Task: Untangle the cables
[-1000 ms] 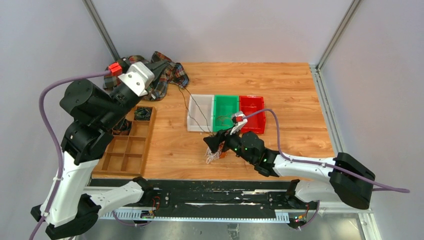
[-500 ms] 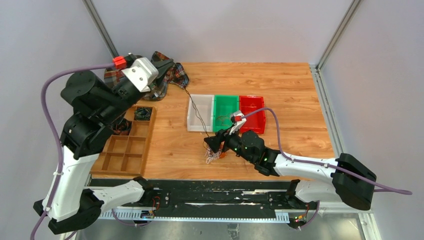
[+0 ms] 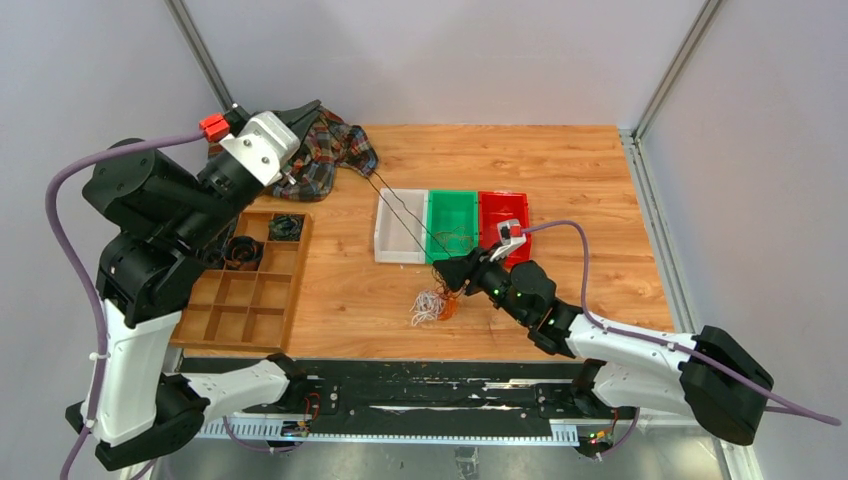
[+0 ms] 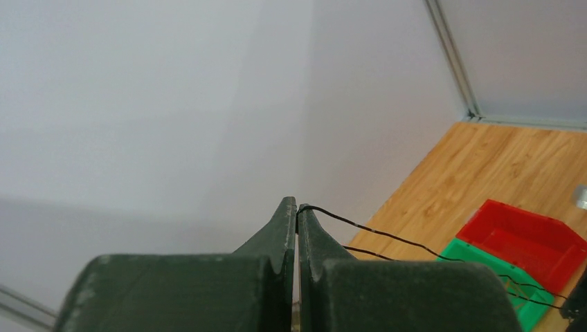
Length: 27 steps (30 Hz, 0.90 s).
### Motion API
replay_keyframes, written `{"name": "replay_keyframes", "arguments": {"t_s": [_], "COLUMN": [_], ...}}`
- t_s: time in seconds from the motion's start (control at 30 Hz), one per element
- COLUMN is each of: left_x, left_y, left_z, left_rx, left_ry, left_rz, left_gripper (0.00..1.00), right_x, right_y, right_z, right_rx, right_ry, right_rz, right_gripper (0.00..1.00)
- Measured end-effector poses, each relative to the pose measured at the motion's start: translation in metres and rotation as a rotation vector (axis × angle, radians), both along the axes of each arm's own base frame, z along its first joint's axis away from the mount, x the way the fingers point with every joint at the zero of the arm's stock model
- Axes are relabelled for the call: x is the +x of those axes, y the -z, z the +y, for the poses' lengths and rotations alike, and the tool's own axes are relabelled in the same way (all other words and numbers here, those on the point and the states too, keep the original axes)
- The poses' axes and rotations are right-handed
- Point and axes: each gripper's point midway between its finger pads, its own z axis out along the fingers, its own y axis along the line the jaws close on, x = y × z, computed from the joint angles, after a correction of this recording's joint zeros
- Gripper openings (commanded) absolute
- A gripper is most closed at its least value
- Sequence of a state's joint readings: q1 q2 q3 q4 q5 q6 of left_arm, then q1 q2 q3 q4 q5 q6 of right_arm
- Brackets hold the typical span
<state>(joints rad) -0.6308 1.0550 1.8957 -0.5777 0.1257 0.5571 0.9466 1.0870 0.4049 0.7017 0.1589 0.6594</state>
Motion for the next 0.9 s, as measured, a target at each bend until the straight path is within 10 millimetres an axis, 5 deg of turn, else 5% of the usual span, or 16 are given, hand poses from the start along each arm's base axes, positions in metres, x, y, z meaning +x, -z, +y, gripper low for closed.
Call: {"name": "replay_keyframes", "arguments": {"t_s": [0.13, 0.27, 0.53, 0.67, 0.7, 0.8, 0.9], "left_x": [0.008, 0.007, 0.003, 0.006, 0.007, 0.009, 0.008], "left_y": [-0.004, 0.008, 0.114, 0.159, 0.169, 0.198, 0.203], "left_z": [0.006, 0.004, -0.010, -0.014, -0.013, -0.011, -0.008], "left_rx": [-0.005, 0.003, 0.091, 0.163, 0.186, 0.251, 0.278], "left_ry": [-0.055, -0.040, 0.035, 0.037, 0.034, 0.019, 0.010], "left_rz": [-0.021, 0.008, 0.217, 0.295, 0.309, 0.349, 0.350], "left_gripper": [0.00, 0.00, 0.00, 0.00, 0.00, 0.00, 0.00], "right_x": [0.009, 0.005, -0.006, -0.007, -0.007, -0.006, -0.004], "right_y": [0.001, 0.005, 0.006, 0.009, 0.011, 0.016, 0.016], "right_z": [-0.012, -0.011, 0.000, 0.001, 0.001, 0.002, 0.007], "right_rx": [0.054, 0.059, 0.029, 0.012, 0.001, -0.043, -0.102], "right_ry": [0.019, -0.020, -0.109, -0.120, -0.120, -0.126, -0.148], "right_rz": [0.038, 0.061, 0.091, 0.102, 0.106, 0.117, 0.110], "right_gripper": [0.66, 0.61, 0.25, 0.21, 0.24, 0.54, 0.61]}}
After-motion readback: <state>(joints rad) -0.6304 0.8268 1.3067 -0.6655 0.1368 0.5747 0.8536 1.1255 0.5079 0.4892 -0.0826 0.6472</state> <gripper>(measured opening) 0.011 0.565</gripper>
